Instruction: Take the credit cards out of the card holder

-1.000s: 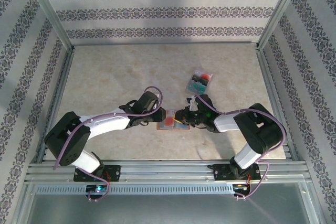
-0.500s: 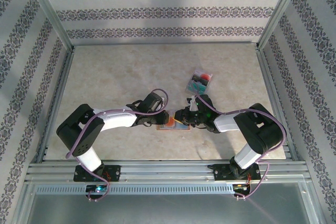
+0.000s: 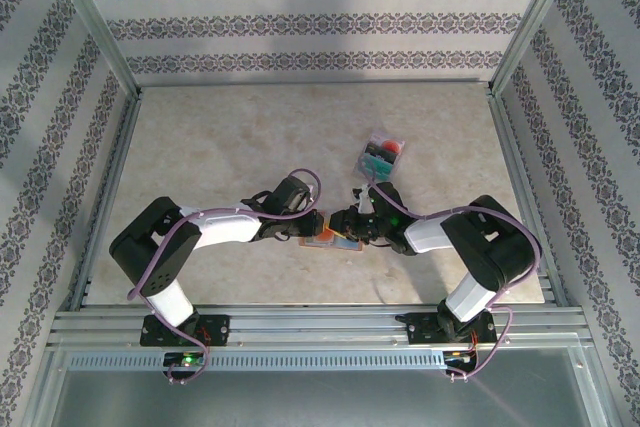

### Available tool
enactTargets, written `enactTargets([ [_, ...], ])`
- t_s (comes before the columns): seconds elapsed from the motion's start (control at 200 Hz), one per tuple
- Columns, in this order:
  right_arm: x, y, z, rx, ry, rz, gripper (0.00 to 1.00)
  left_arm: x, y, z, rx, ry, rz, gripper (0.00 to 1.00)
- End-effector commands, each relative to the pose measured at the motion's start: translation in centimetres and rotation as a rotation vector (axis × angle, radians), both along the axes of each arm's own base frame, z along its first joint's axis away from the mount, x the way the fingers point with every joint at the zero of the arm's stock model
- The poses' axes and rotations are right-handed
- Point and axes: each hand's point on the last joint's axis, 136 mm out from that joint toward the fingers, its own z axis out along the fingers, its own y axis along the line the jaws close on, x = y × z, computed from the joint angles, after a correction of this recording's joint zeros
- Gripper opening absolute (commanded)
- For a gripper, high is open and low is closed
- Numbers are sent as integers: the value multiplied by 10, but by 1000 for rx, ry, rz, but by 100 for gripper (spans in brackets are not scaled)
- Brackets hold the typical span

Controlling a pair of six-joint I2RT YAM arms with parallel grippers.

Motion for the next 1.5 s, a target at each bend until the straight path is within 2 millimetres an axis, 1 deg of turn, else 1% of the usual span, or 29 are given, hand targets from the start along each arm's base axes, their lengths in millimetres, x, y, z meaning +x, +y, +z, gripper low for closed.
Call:
enactTargets([
  [0.0, 8, 11, 17, 48, -69, 12, 19, -4, 6, -10, 2, 31, 11, 22],
  [0.11, 7, 5, 18, 47, -70, 0, 19, -4, 11, -10, 17, 29, 30, 22],
  [0.23, 7, 0, 19, 48, -72, -10, 15, -4, 17, -12, 37, 34, 51, 22],
  [0.555, 7, -6, 20, 47, -72, -20, 12, -5, 26, -16, 59, 53, 81, 22],
  [0.685, 6, -12, 16, 29, -63, -28, 12, -6, 31, -18, 71, 58, 89, 22],
  [0.854, 4, -19, 9, -15, -46, -30, 11, -2, 41, -15, 88, 51, 104, 22],
  [0.979, 4, -23, 7, -57, -46, -22, 10, 0, 46, -14, 93, 48, 109, 22],
  [1.089, 5, -27, 10, -109, -59, -6, 10, 1, 47, -11, 88, 43, 110, 22],
  [1.324, 11, -40, 24, -236, -107, 31, 9, 5, 46, -1, 84, 19, 101, 24],
  [1.439, 17, -49, 34, -295, -138, 39, 8, 8, 47, 9, 90, -11, 97, 30],
  [1.494, 21, -54, 41, -321, -158, 45, 8, 10, 48, 13, 97, -28, 98, 37],
])
